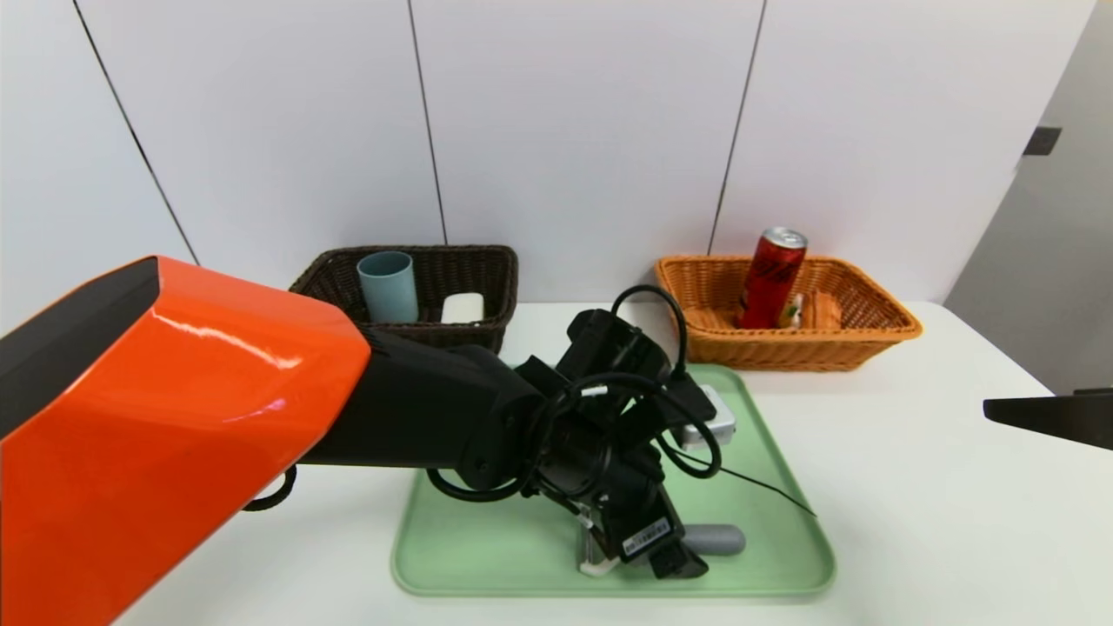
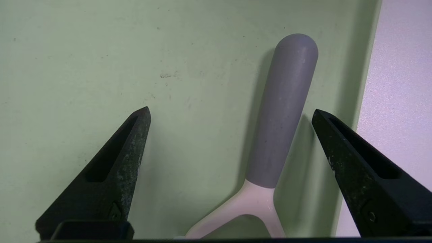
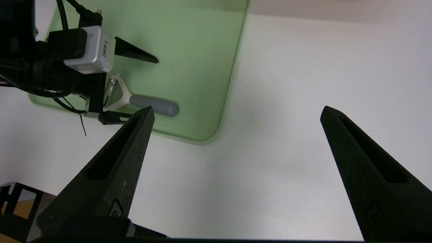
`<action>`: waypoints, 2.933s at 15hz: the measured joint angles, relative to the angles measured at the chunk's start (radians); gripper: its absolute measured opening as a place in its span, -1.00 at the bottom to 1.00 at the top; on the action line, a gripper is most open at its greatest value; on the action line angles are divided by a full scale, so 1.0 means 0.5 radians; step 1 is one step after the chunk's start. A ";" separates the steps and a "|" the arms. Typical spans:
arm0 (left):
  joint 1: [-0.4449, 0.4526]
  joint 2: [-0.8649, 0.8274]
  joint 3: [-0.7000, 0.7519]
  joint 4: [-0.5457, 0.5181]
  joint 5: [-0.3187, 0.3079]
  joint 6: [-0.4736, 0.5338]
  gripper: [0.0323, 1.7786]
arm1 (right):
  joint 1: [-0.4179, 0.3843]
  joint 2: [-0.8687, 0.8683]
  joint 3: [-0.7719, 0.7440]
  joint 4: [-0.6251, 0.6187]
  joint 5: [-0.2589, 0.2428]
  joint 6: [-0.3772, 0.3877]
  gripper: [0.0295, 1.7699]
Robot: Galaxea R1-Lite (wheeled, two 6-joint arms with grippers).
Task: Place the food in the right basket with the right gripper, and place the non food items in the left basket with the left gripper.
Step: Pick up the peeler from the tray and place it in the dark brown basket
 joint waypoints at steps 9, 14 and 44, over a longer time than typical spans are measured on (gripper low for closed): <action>0.000 0.010 0.010 0.000 0.009 0.007 -0.17 | 0.000 0.001 -0.006 -0.003 0.001 0.001 0.92; 0.000 0.000 0.007 0.002 0.027 0.009 -0.73 | 0.000 0.001 -0.009 -0.003 0.001 -0.001 0.92; 1.189 -0.151 -0.589 -0.029 0.133 -0.107 -0.73 | 0.000 -0.020 0.002 -0.001 -0.002 -0.001 0.93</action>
